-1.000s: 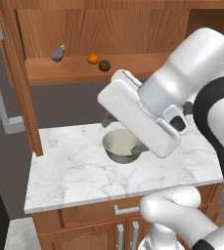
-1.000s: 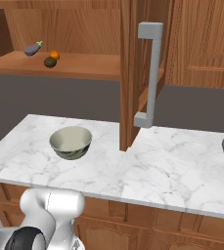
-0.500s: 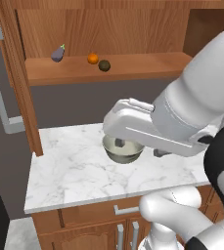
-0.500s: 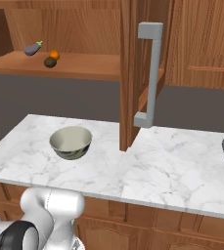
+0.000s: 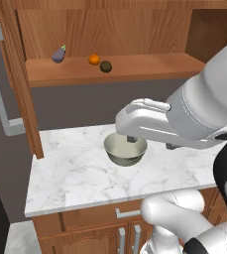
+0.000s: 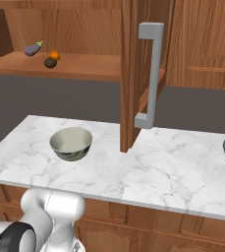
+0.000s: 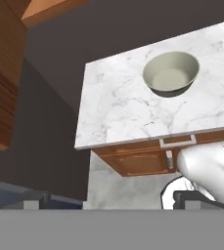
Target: Open the cabinet. Pick the kiwi and tangerine from the cabinet and place them into the bowl. Then close the cabinet.
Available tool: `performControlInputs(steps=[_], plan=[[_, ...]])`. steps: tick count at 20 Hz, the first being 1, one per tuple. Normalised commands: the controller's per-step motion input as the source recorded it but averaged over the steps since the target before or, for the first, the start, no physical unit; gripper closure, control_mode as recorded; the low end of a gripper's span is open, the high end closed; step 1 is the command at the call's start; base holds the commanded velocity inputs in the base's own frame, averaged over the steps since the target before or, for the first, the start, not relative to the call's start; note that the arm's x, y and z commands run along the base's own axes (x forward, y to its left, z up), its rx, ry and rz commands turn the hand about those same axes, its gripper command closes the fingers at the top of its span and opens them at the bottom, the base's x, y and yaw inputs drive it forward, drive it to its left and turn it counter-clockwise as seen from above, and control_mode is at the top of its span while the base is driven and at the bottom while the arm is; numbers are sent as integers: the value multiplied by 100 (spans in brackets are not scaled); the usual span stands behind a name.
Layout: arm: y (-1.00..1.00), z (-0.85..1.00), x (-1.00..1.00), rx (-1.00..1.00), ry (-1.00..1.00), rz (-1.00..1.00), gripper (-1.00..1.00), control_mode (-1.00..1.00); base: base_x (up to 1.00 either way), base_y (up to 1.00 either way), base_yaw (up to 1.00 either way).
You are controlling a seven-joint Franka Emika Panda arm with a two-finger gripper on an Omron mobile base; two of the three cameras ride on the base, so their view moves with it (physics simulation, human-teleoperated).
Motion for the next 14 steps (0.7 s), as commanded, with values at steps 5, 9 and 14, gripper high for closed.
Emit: performControlInputs(steps=[5, 9, 14], plan=[[-15, 40, 0, -4, -11, 0, -100, -100, 0, 0, 0], [-26, 23, 6, -11, -9, 0, -100, -100, 0, 0, 0], [-24, 6, 26, -12, -1, -3, -100, -100, 0, 0, 0]])
